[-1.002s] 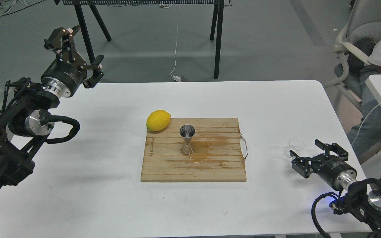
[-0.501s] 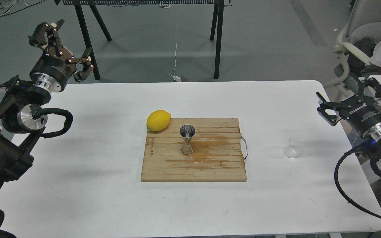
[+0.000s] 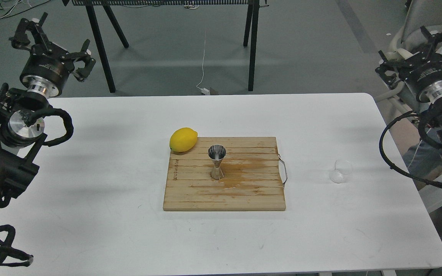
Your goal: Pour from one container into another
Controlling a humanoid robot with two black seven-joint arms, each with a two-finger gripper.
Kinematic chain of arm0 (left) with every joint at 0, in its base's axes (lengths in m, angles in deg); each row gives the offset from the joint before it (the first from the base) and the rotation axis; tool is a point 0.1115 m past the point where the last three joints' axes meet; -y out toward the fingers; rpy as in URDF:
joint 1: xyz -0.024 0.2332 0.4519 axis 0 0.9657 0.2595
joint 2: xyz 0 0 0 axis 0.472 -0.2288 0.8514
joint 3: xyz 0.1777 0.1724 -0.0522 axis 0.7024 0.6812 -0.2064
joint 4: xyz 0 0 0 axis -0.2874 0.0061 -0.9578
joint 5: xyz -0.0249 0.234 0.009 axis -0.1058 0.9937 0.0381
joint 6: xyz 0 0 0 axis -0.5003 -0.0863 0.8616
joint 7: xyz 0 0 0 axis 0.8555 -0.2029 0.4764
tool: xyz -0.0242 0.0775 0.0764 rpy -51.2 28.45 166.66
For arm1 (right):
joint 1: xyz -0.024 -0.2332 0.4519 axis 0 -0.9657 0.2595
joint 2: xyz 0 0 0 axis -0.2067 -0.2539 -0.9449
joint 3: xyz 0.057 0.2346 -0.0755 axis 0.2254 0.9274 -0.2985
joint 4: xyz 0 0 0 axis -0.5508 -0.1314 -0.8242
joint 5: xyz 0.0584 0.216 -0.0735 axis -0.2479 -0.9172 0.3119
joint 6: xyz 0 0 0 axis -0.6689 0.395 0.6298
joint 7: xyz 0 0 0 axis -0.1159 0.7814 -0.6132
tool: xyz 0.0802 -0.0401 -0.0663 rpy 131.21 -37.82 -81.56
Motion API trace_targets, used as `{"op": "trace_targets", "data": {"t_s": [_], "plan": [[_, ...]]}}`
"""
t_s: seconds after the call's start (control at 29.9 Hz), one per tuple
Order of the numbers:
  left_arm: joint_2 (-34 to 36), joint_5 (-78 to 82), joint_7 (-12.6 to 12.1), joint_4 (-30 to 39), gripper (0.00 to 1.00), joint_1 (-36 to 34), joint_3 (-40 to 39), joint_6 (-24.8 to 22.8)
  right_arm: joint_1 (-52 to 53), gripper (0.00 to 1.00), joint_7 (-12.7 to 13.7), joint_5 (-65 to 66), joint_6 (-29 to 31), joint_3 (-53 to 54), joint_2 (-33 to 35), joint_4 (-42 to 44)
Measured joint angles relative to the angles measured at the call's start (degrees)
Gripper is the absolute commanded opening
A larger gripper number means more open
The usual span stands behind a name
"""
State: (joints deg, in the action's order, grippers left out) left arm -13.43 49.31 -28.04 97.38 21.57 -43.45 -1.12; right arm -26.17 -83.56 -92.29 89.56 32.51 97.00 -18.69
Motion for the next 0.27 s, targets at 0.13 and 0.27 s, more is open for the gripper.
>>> {"op": "trace_targets", "data": {"t_s": [0.13, 0.27], "plan": [[-0.2, 0.0, 0.1, 0.0, 1.0, -0.6, 0.0, 0.0, 1.0, 1.0, -0.3, -0.1, 0.0, -0.4, -1.8, 1.6], [-1.5, 0.0, 0.1, 0.2, 1.0, -1.3, 0.0, 0.0, 1.2, 1.0, -1.0, -0.2, 0.0, -0.4, -3.4, 1.8]]}}
